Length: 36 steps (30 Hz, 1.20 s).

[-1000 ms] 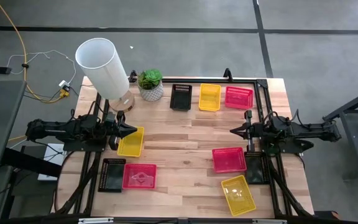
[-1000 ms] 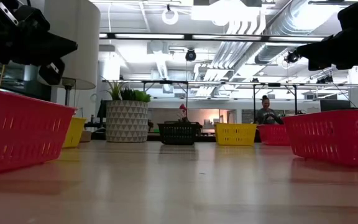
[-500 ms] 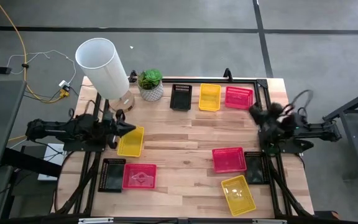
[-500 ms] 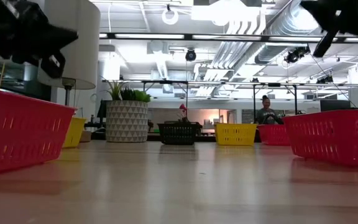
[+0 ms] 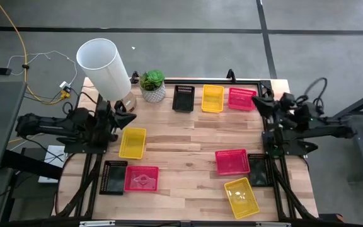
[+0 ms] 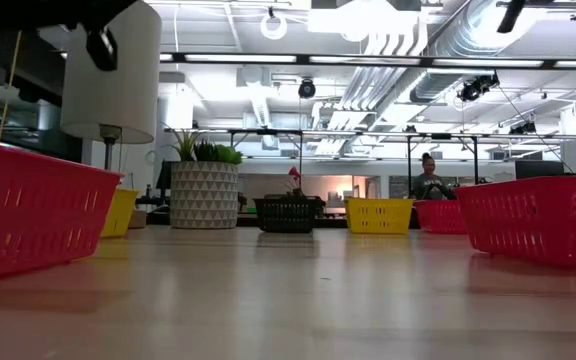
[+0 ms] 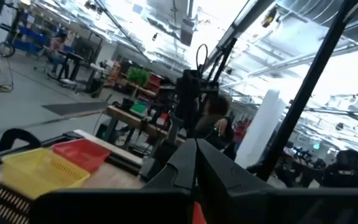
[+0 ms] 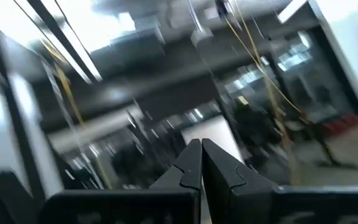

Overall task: Stack baskets by color
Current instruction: Stack the top red bin on top of the bottom right red bin on the table

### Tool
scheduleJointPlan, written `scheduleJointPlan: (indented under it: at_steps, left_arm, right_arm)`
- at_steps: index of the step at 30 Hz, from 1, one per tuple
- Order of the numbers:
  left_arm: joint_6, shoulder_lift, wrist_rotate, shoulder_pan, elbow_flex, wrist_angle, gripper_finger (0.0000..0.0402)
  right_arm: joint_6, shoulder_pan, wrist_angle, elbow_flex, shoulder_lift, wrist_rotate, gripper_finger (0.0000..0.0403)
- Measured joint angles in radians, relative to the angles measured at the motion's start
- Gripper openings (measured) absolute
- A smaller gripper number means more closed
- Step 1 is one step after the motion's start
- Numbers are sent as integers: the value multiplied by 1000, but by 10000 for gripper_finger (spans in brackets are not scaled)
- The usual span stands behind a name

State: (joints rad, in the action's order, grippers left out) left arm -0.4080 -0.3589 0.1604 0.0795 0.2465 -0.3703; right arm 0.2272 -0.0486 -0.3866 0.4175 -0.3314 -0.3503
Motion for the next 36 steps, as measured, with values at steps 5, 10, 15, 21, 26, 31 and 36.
scheduleJointPlan:
  at_steps: [5,10,15,21,26,31,36]
  left_arm:
    - [16,-94,8,0,122,47,0]
    - [56,-124,8,-1,182,52,0]
    - [121,-127,8,-2,194,52,0]
    - [132,-128,8,-2,194,60,0]
    - [132,-128,8,-2,194,60,0]
    - [132,-128,8,-2,194,60,0]
    - [132,-128,8,-2,194,60,0]
  right_arm:
    - [3,0,283,150,-108,-74,0]
    - [87,0,442,252,-186,-92,1]
    - [200,33,738,391,-286,-166,32]
    - [390,152,1134,553,-435,-191,131]
    - [484,281,1337,605,-545,-112,199]
    - [451,376,1372,606,-624,-11,221]
    - [389,493,1397,607,-699,152,222]
